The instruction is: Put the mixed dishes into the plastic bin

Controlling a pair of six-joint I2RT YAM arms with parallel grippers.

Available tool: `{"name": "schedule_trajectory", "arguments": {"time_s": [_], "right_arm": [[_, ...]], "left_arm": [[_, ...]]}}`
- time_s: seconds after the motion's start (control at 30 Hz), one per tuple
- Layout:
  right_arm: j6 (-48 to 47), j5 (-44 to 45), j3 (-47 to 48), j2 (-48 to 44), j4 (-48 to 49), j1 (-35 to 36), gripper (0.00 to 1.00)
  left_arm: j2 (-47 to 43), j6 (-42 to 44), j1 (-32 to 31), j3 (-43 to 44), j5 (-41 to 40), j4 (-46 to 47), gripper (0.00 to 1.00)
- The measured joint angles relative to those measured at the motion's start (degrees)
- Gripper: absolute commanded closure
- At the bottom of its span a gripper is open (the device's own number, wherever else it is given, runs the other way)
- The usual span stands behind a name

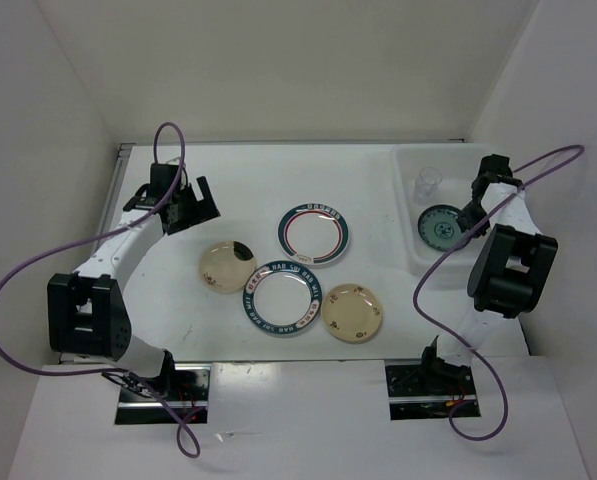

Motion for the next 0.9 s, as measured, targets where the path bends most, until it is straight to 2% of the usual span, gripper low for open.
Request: {"name": "schedule_trajectory", "arguments": {"time_s": [0.1,0.3,0.4,0.47,0.57,0.73,0.8,0.9], "right_arm": [[0.02,0.44,-0.55,0.07,-0.02,0.0,0.6],[0.13,1.38,-0.74,-0.09,-0.09,0.13,0.58],[0.42,1.75,-0.5,-1.46,-0.63,0.68,0.5],[0.28,1.81,0.2,-3.96,-1.64,2.08,0.41],[-0.7,1.16,3.15,-10.62,-1.92,7.91,0.39],[-1.03,-4.48,6.16,-22.34,1.22,24.17,0.39],[-0.76,-7.98,5.6,-24.48,2.82,29.51,0.39],[-0.15,-12.9,2.25,-24.57,5.64,33.05,0.39]], "left_arm": [[-0.24,0.0,0.0,-0.42,0.02,0.04,0.0],[-0.48,0.0,0.02,-0.96,0.04,0.57,0.0],[-0.57,-0.02,0.0,-1.09,0.04,0.68,0.0],[-0.57,0.0,0.0,-1.11,0.24,0.74,0.0],[-0.57,-0.02,0.02,-1.38,1.11,1.14,0.0],[-0.57,0.02,0.0,-2.25,3.63,2.05,0.01],[-0.37,0.02,0.02,-2.25,4.96,2.58,0.08],[0.76,-0.13,0.02,-2.23,8.17,4.92,0.19]]}}
